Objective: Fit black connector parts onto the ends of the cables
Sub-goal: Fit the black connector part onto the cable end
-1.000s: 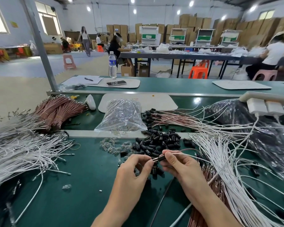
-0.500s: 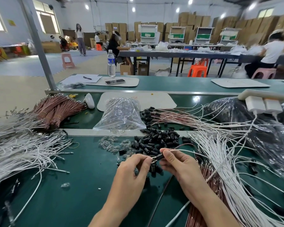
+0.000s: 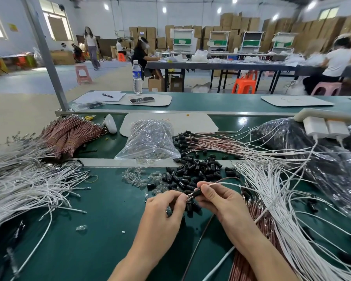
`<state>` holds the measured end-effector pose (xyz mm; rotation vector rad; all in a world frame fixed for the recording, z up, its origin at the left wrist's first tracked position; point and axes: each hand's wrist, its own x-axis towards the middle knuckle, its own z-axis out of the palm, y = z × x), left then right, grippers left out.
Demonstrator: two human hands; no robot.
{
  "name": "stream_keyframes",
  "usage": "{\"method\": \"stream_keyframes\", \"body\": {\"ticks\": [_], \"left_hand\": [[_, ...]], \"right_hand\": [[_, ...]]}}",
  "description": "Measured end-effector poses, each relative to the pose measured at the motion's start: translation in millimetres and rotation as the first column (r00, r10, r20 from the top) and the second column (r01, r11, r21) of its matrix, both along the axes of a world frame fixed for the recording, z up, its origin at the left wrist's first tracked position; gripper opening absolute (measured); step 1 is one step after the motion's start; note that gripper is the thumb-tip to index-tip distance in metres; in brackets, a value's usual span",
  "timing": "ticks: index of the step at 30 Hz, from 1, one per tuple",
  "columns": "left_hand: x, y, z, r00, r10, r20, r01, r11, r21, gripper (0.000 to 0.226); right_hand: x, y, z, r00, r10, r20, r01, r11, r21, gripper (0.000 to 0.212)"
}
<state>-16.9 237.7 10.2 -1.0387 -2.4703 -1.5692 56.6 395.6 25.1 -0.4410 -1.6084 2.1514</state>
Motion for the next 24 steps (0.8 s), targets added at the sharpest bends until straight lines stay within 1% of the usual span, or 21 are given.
{"method": "stream_keyframes", "body": {"ticks": [2, 7, 11, 16, 20, 22, 24], "left_hand": [[-0.8, -0.2, -1.2, 1.0, -0.005, 0.003, 0.005, 1.0, -0.008, 0.014], [-2.8, 1.0, -3.2, 1.0, -0.006, 0.024, 0.005, 1.0, 0.029, 0.009], [-2.7, 0.8, -3.6, 1.0, -0.011, 0.021, 0.01, 1.0, 0.019, 0.011], [1.5, -0.3, 2.0, 0.996, 0.017, -0.086, -0.02, 0.999, -0.03, 0.019], [5.8, 0.0, 5.7, 0.979, 0.029, -0.204, -0.046, 0.996, -0.077, 0.016], [7.2, 0.9, 7.1, 0.976, 0.022, -0.216, -0.046, 0.993, -0.107, 0.017], [7.6, 1.5, 8.0, 0.983, 0.006, -0.182, -0.03, 0.992, -0.126, 0.019]], "right_hand": [[-0.1, -0.6, -0.1, 1.0, -0.007, -0.001, 0.007, 1.0, 0.002, 0.037], [0.0, -1.1, -0.1, 1.0, -0.026, -0.005, 0.026, 1.0, 0.016, 0.036], [-0.2, -0.8, -0.5, 0.999, -0.038, -0.006, 0.038, 0.999, 0.038, 0.035], [-1.0, -1.5, -1.6, 0.997, -0.077, -0.011, 0.078, 0.993, 0.084, 0.034], [-0.8, -2.5, -1.5, 0.996, -0.085, 0.002, 0.084, 0.992, 0.095, 0.033], [-0.5, -3.6, -1.1, 0.997, -0.071, 0.011, 0.07, 0.994, 0.084, 0.032], [-0.5, -4.9, -0.1, 0.999, -0.049, 0.018, 0.048, 0.997, 0.063, 0.031]]}}
